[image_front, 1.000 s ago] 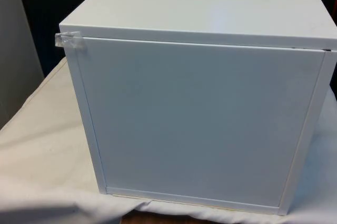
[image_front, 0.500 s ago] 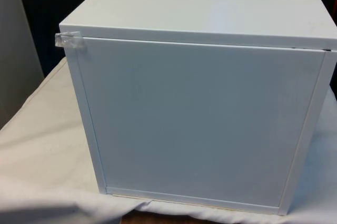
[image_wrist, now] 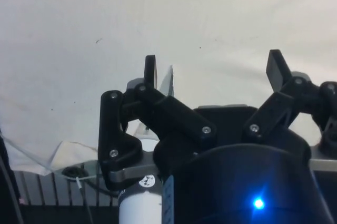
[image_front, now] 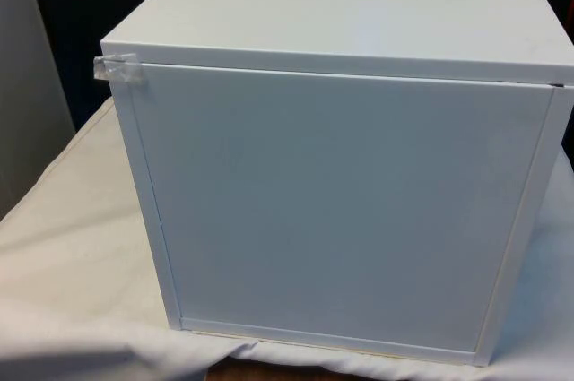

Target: Open the drawer, then close it.

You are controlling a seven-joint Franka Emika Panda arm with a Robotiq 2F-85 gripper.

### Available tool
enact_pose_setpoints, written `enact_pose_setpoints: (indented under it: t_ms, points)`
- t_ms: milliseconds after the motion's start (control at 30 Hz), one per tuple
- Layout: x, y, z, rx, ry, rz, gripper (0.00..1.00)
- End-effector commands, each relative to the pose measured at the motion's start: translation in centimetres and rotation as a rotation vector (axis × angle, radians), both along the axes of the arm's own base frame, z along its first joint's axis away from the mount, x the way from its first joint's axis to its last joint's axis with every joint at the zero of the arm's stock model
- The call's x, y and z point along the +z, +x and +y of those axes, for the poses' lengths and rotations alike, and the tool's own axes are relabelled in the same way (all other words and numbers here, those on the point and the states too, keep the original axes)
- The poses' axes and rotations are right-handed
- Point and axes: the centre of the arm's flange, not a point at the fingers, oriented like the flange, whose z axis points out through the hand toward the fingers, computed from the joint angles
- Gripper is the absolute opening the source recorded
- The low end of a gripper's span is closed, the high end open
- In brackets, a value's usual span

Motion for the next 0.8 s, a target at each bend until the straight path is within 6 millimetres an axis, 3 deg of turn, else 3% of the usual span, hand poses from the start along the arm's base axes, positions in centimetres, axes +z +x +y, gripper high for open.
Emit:
enact_pose_setpoints:
  t_ms: [0,767]
  points:
    - [0.2,-0.1,0.0,0.002,-0.006,-0.026,1.00]
    - [1.1,-0.2,0.8,0.116,-0.020,-0.049,1.00]
